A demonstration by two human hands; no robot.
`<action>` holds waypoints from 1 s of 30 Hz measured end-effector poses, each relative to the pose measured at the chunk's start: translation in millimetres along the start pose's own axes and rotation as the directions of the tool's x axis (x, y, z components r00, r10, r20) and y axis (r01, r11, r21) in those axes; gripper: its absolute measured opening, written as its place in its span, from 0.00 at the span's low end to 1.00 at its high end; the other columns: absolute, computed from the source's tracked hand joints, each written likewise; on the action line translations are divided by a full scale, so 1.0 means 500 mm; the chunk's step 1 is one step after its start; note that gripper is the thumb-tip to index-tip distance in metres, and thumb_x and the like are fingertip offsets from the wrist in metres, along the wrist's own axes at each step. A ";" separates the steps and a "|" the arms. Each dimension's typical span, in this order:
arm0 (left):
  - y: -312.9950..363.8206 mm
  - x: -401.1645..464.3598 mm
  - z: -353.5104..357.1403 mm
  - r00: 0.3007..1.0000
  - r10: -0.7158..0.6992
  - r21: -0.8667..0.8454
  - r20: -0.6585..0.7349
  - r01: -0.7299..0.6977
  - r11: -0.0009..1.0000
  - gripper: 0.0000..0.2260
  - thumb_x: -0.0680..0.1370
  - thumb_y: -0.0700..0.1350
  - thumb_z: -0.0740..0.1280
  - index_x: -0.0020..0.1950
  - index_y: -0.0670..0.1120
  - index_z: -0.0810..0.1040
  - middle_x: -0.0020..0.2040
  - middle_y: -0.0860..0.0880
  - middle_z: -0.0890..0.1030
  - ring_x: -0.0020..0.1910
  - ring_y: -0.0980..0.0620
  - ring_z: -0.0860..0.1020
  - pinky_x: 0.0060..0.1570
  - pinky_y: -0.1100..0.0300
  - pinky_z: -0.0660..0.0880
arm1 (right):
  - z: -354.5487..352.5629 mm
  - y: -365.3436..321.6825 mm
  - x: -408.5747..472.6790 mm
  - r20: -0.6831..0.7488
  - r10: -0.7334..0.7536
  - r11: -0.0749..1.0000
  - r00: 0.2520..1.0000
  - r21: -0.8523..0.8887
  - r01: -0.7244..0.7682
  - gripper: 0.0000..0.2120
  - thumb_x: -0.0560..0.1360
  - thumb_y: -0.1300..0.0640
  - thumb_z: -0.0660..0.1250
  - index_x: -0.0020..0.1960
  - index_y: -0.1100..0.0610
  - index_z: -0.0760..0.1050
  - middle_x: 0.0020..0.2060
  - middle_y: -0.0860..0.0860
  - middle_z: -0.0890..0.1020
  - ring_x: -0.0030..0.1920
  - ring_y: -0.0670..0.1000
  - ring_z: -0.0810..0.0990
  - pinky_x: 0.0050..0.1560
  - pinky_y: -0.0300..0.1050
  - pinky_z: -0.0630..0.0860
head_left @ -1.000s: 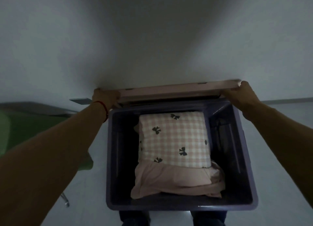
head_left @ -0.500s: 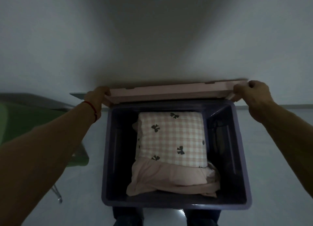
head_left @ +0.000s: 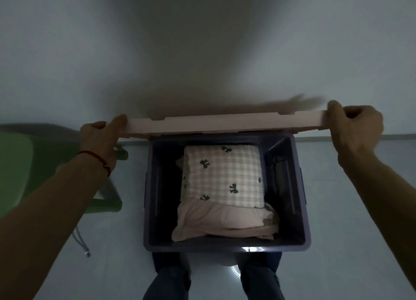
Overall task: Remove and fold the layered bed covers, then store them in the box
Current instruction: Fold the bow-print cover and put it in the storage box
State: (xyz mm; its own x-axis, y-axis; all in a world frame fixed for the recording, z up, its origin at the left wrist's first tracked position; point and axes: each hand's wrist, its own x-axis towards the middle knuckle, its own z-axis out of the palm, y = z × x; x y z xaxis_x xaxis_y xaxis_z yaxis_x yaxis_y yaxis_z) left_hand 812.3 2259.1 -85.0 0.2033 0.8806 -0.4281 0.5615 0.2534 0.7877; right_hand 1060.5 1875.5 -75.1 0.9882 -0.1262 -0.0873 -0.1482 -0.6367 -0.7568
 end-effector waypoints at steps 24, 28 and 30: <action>-0.464 -0.286 -0.105 0.946 -0.269 0.346 -0.180 0.317 0.883 0.26 0.76 0.41 0.72 0.72 0.43 0.68 0.68 0.37 0.66 0.57 0.38 0.76 0.58 0.46 0.76 | -0.117 0.405 -0.388 0.044 0.343 0.915 0.938 -0.242 -0.323 0.15 0.76 0.58 0.70 0.61 0.60 0.76 0.48 0.58 0.81 0.44 0.56 0.79 0.43 0.44 0.71; -0.536 -0.261 -0.083 0.910 -0.414 0.569 -0.013 0.348 0.745 0.33 0.78 0.40 0.69 0.80 0.43 0.58 0.76 0.36 0.61 0.65 0.37 0.71 0.68 0.46 0.69 | -0.083 0.478 -0.390 0.259 0.385 0.865 0.886 -0.435 -0.249 0.19 0.78 0.57 0.70 0.67 0.59 0.72 0.55 0.59 0.79 0.50 0.56 0.79 0.48 0.51 0.77; -0.537 -0.253 -0.048 0.897 -0.442 0.683 -0.001 0.323 0.655 0.38 0.78 0.43 0.70 0.82 0.44 0.51 0.78 0.35 0.56 0.72 0.35 0.64 0.71 0.43 0.66 | -0.062 0.492 -0.380 0.363 0.398 0.833 0.843 -0.528 -0.166 0.24 0.78 0.56 0.70 0.71 0.61 0.69 0.65 0.63 0.73 0.58 0.61 0.78 0.56 0.58 0.78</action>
State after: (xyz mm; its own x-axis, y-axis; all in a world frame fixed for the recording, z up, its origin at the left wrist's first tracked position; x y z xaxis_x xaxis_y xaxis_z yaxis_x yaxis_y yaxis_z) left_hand 616.7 2089.4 -231.9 -0.0668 0.6781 -0.7319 0.9814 0.1770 0.0745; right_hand 835.3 1719.3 -224.4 0.7882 -0.0837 -0.6097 -0.3085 -0.9110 -0.2737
